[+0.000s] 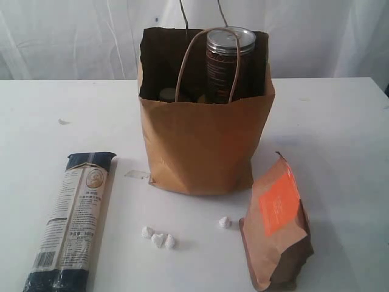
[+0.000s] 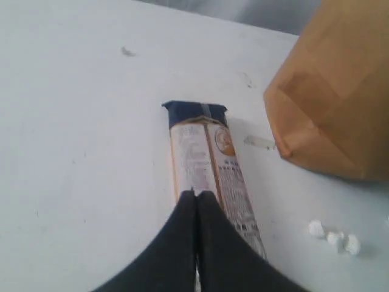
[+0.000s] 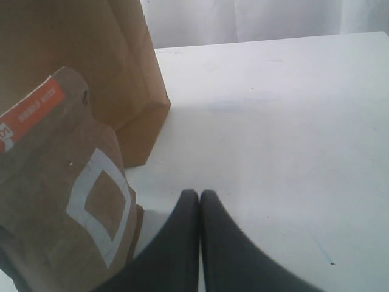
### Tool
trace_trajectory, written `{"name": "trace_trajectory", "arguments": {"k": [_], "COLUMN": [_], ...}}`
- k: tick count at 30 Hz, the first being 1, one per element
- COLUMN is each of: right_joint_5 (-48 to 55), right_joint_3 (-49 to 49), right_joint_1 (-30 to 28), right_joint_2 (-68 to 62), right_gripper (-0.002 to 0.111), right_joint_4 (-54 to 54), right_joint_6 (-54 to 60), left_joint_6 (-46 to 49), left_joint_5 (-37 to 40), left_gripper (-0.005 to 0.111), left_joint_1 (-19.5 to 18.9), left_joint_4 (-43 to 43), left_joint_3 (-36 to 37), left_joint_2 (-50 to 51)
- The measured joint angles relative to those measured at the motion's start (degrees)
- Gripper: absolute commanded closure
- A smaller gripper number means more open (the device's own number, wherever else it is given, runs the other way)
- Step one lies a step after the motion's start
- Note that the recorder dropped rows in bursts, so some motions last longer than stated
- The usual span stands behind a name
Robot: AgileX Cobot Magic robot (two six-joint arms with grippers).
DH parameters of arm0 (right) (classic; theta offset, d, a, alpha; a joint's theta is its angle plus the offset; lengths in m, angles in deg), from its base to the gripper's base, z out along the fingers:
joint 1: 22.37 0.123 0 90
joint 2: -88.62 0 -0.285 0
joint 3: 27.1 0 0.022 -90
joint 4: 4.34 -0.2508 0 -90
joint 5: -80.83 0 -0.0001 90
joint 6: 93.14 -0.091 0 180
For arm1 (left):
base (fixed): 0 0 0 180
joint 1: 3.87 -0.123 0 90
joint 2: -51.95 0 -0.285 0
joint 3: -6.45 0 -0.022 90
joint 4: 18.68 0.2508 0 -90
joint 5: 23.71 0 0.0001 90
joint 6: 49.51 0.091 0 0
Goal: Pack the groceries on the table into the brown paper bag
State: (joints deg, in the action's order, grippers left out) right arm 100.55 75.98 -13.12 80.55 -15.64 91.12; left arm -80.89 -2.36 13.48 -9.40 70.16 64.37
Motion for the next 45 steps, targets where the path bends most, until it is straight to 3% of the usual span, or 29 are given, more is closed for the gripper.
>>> {"name": "trace_trajectory", "arguments": {"k": [6,10,19,23,31,38,45], "right_joint_5": [0.0,0.0,0.0,0.0,0.0,0.0,0.0], "right_joint_3": [0.0,0.0,0.0,0.0,0.0,0.0,0.0], "right_joint_1": [0.0,0.0,0.0,0.0,0.0,0.0,0.0], "right_joint_2": [0.0,0.0,0.0,0.0,0.0,0.0,0.0], "right_gripper": [0.108,0.108,0.108,0.108,0.108,0.108,0.108], "right_joint_4": [0.0,0.0,0.0,0.0,0.0,0.0,0.0], "right_joint_6": [0.0,0.0,-0.09,-0.09,-0.09,-0.09,-0.09], "left_joint_6": [0.14,0.14,2.18,7.9,25.36,26.77,27.0], "left_joint_5": [-22.66,-27.7,-28.02,-26.86,-19.53,-13.51,-12.8], "left_gripper": [0.107,0.107,0.107,0.107,0.107,0.107,0.107], "left_joint_1": [-6.68,-8.8,-9.2,-9.2,-9.2,-9.2,-9.2], "left_joint_4": [0.0,0.11,1.64,2.85,-7.14,-8.25,-8.25], "left_joint_3": [11.27,13.1,13.23,13.23,13.23,13.32,13.32], "left_joint_2": [-4.1,-4.23,-4.33,-4.33,-4.33,-4.33,-4.33]}}
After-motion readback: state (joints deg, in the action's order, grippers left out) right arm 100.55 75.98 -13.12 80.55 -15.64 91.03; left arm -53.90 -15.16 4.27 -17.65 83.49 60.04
